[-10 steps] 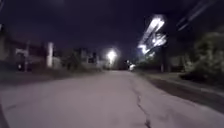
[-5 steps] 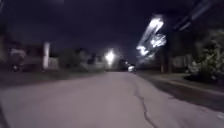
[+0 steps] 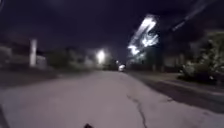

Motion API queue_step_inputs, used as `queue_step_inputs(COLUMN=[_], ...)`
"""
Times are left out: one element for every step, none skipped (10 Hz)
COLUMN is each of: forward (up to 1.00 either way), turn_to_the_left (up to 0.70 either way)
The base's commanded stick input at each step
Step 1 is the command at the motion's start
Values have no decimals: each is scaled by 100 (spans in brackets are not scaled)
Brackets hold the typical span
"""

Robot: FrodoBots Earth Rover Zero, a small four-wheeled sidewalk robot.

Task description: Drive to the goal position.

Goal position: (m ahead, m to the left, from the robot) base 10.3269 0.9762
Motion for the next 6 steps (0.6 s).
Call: queue_step_inputs(forward=[70, 70, 70, 70, 70, 70], turn_to_the_left=[-35, -35, -35, -35, -35, -31])
